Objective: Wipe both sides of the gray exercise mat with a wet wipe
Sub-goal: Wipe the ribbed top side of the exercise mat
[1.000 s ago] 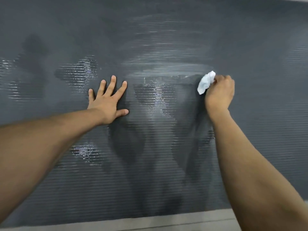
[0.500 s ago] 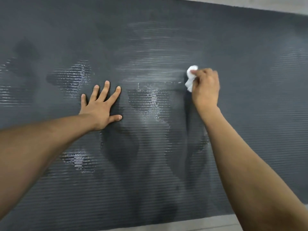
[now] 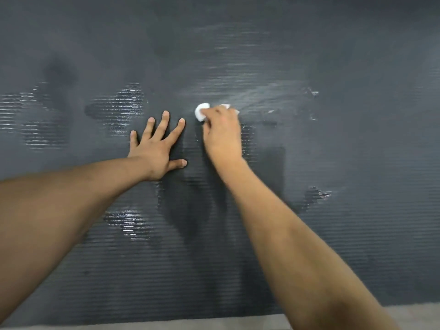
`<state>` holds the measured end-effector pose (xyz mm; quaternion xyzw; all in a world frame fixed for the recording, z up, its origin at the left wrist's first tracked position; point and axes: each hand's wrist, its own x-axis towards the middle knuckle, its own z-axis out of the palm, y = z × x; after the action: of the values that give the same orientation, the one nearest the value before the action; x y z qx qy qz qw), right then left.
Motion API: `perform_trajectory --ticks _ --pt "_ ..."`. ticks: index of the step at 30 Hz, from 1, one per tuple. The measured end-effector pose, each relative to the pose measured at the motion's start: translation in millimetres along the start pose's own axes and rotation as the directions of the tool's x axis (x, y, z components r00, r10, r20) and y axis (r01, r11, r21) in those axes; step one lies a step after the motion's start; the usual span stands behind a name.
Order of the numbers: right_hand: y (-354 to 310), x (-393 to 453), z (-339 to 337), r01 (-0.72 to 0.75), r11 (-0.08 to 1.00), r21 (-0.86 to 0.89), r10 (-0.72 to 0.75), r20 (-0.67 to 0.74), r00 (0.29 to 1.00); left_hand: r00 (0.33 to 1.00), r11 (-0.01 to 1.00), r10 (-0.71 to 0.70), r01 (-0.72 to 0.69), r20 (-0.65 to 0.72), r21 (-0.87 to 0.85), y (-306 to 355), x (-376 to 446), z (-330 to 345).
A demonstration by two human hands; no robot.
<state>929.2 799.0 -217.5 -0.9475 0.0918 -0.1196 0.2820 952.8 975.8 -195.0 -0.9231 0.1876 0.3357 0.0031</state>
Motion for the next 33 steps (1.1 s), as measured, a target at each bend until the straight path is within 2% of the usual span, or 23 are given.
perform_trajectory --ticks 3,6,7,10,12,14,15,16,18,19,22,24,26,28,29,31,33 --pt "-27 -32 17 0.095 0.995 0.036 -0.097 0.061 0.993 1.000 1.000 0.001 -0.001 0.000 -0.008 0 0 1" --pt "13 -28 -6 0.172 0.983 -0.064 -0.172 0.004 0.985 1.000 1.000 0.001 -0.001 0.000 -0.019 0 0 0" --pt "35 -25 -21 0.126 0.986 -0.113 -0.129 -0.018 0.991 1.000 1.000 0.000 0.000 -0.004 -0.015 0 1 0" --pt "116 -14 -80 -0.193 0.934 -0.300 0.157 -0.139 0.978 1.000 1.000 -0.002 0.002 -0.010 -0.004 -1 1 1" --pt "150 -17 -116 -0.355 0.887 -0.295 0.294 -0.231 0.927 1.000 1.000 -0.001 0.001 -0.012 -0.017 0 1 2" --pt "140 -21 -113 -0.465 0.862 -0.202 0.406 -0.273 0.872 1.000 0.999 0.001 -0.001 -0.011 -0.032 0 0 2" --pt "118 -23 -97 -0.459 0.872 -0.170 0.409 -0.263 0.874 1.000 0.999 0.000 0.000 -0.010 -0.040 0 0 2" --pt "89 -24 -77 -0.402 0.904 -0.144 0.367 -0.217 0.904 1.000 0.999 -0.001 0.001 -0.006 -0.045 0 0 2" --pt "24 -38 -28 -0.178 0.980 -0.085 0.172 -0.079 0.982 1.000 0.999 -0.004 0.004 0.000 -0.051 0 0 0" --pt "-9 -49 -8 -0.066 0.997 -0.050 0.066 -0.005 0.998 1.000 0.998 -0.005 0.005 -0.001 -0.056 0 -1 -1" --pt "-51 -75 16 0.112 0.994 -0.010 -0.111 0.087 0.990 1.000 0.997 -0.006 0.007 0.010 -0.079 1 -1 -3" --pt "-28 -74 -3 0.129 0.991 -0.025 -0.127 0.070 0.989 1.000 0.998 -0.003 0.004 0.013 -0.065 0 -1 -4" --pt "24 -74 -36 -0.002 0.994 -0.108 0.006 0.040 0.999 1.000 0.999 -0.001 0.001 0.013 -0.046 0 -1 -4" --pt "93 -79 -77 -0.167 0.952 -0.257 0.154 -0.067 0.986 1.000 0.999 -0.006 0.006 0.017 -0.038 -1 -1 -5" --pt "122 -83 -98 -0.253 0.933 -0.257 0.224 -0.136 0.965 1.000 0.999 -0.010 0.010 0.017 -0.036 -1 -2 -5" --pt "155 -88 -114 -0.301 0.917 -0.261 0.244 -0.229 0.942 1.000 0.999 -0.022 0.022 0.015 -0.027 -1 -2 -5" --pt "161 -88 -104 -0.283 0.928 -0.242 0.208 -0.294 0.933 0.999 0.999 -0.022 0.022 0.034 -0.022 2 -3 -8"
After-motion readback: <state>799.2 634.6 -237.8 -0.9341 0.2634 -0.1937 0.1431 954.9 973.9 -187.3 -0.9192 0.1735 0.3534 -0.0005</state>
